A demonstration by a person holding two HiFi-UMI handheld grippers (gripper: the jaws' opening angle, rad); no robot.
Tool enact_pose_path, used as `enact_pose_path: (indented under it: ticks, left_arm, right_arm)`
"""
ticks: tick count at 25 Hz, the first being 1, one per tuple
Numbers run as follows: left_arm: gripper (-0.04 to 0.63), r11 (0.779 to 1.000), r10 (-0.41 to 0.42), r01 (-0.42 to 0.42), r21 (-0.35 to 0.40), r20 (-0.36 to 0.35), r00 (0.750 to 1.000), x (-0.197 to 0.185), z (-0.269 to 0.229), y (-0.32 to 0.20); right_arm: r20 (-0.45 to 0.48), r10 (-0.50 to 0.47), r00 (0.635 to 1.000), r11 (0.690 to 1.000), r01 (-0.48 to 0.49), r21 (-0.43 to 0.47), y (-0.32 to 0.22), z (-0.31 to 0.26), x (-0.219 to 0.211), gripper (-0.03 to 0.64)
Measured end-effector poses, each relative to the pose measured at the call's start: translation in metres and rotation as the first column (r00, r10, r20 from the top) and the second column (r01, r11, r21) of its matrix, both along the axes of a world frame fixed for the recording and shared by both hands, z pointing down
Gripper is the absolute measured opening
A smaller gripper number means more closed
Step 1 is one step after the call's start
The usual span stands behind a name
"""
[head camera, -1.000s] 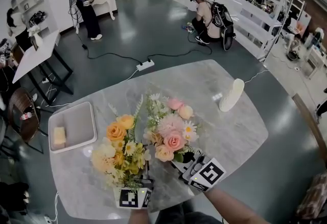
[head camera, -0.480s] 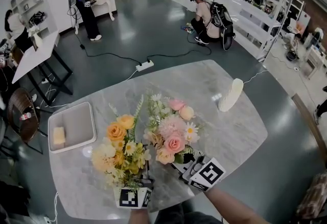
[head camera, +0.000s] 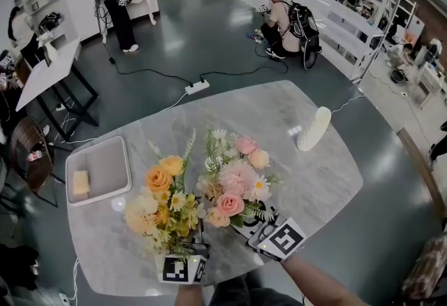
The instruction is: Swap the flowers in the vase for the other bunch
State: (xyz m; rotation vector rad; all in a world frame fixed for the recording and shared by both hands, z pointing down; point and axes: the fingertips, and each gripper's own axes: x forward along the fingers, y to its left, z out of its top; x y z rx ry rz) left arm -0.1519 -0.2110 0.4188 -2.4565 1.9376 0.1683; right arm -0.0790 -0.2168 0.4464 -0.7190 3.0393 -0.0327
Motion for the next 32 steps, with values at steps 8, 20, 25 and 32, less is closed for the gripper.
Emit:
enact_pose_path:
  ticks: [8,20,25,32]
  left_arm:
    - [0.081,1.000,-0.010,0.010,-0.024,-0.003,1.000,-0.003,0.003,0.002]
    - [0.081,1.000,-0.016,0.016,-0.027,-0.005,1.000,0.000,0.003,0.009]
    - [0.081,0.999,-0.020,0.020,-0.030,-0.002,1.000,-0.002,0.005,0.014]
    - [0.081,0.999,-0.027,0.027,-0.029,0.002,1.000,-0.006,0.007,0.021]
  right_arm:
    - [-0.034,0.028,0.999,0.999,-0.029,-0.018,0.001,0.006,0.005,0.210]
    - [-0.046,0.037,0.998,0.999,-0.039,-0.034,0.002,0.012,0.011,0.210]
    - [-0.052,0.035,0.998,0.998,-0.038,-0.051,0.007,0.017,0.011,0.210]
    - [-0.058,0.048,0.997,0.996,-0.053,-0.071,0.010,0.024,0.011,0.210]
